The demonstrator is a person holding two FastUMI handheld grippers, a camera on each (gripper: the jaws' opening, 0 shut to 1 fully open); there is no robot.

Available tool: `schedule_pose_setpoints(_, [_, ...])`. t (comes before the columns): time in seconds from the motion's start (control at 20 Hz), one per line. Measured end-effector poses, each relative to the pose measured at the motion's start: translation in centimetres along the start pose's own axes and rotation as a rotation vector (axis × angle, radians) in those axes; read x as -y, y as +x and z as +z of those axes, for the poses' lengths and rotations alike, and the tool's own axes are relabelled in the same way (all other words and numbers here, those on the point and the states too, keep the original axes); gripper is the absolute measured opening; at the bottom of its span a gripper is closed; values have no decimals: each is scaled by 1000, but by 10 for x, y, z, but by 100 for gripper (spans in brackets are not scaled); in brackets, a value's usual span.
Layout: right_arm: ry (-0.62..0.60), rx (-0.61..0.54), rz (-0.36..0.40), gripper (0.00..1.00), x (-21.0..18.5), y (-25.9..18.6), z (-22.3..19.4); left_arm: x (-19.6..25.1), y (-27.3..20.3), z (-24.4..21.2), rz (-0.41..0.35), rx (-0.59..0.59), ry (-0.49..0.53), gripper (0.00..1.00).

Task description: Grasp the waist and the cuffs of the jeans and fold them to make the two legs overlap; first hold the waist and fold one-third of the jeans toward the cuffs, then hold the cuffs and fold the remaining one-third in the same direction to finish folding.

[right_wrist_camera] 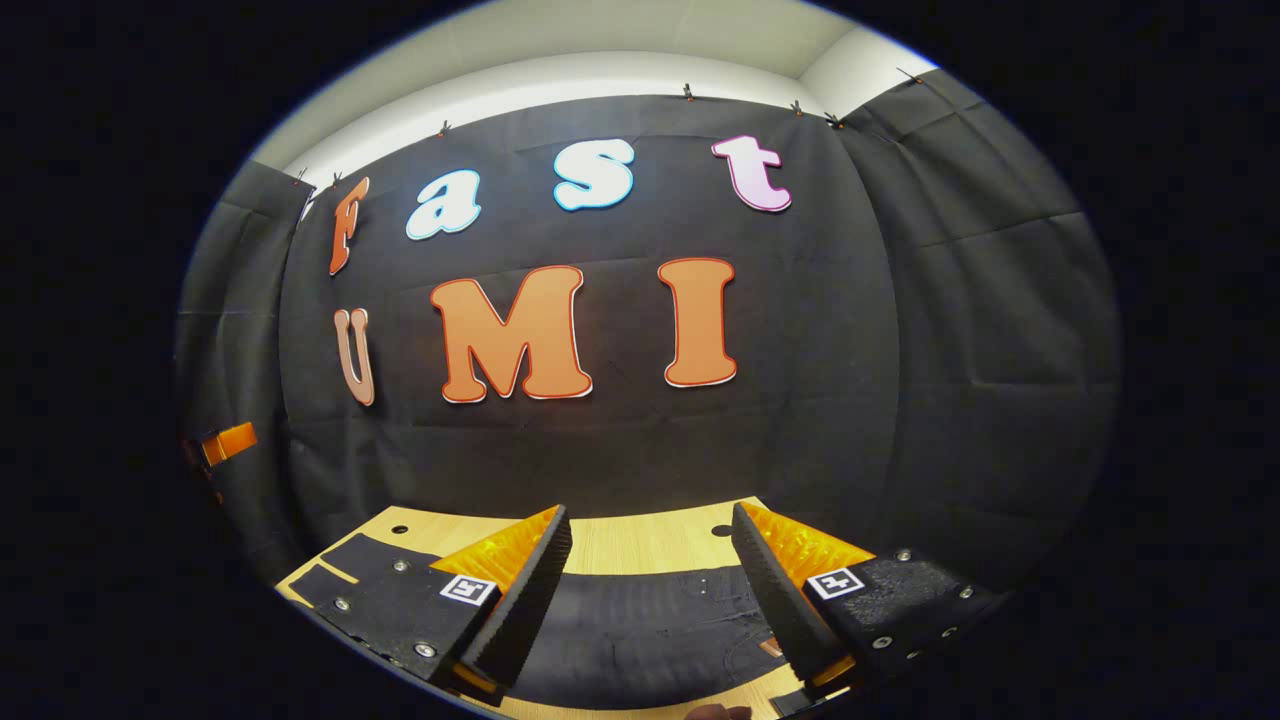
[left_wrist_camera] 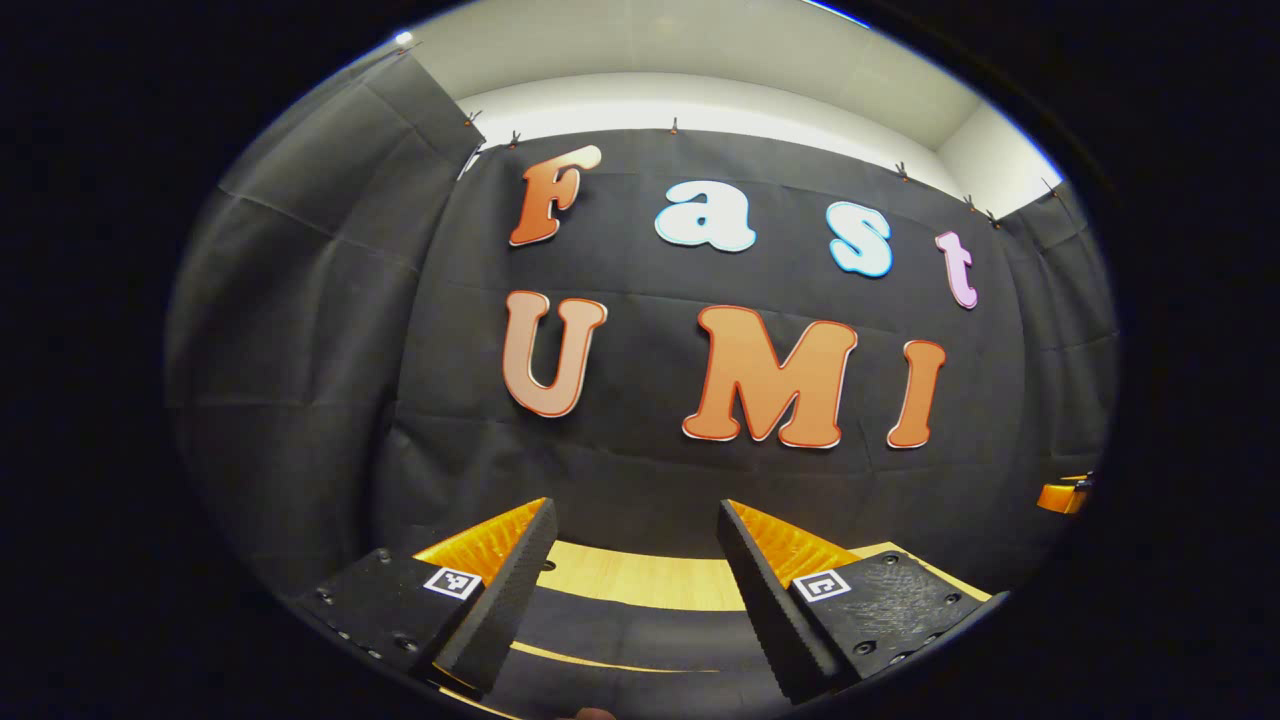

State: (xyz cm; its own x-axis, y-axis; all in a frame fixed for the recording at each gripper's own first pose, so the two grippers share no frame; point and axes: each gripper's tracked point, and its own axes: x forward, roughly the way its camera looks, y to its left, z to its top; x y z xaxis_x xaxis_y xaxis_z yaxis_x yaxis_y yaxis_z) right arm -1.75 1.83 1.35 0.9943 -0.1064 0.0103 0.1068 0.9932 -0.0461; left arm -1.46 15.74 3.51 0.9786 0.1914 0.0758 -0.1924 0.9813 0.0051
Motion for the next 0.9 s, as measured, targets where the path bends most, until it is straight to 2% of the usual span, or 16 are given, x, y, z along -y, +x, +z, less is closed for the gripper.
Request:
schedule_pose_setpoints(0.05, [6, -9, 7, 97, -4, 0, -3, -4, 1, -4, 8, -19, 22, 94])
schedule_pose_setpoints(0.2, [32, -16, 30, 100, -18, 4, -11, -17, -6, -5, 30, -20, 122, 97])
schedule_pose_setpoints(0.25, [27, -33, 25, 100, -20, 7, -17, -22, -9, -4, 41, -20, 151, 94])
schedule_pose_setpoints(0.35, [14, -32, 39, 100, -31, 5, -16, -19, -6, -7, 34, -22, 184, 97])
schedule_pose_setpoints(0.55, [-7, -12, 62, 98, -43, 4, -12, -20, -9, -9, 15, -33, 184, 96])
schedule_pose_setpoints(0.9, [-46, -47, 112, 98, -64, 5, -25, -26, -11, -14, 66, -76, 190, 96])
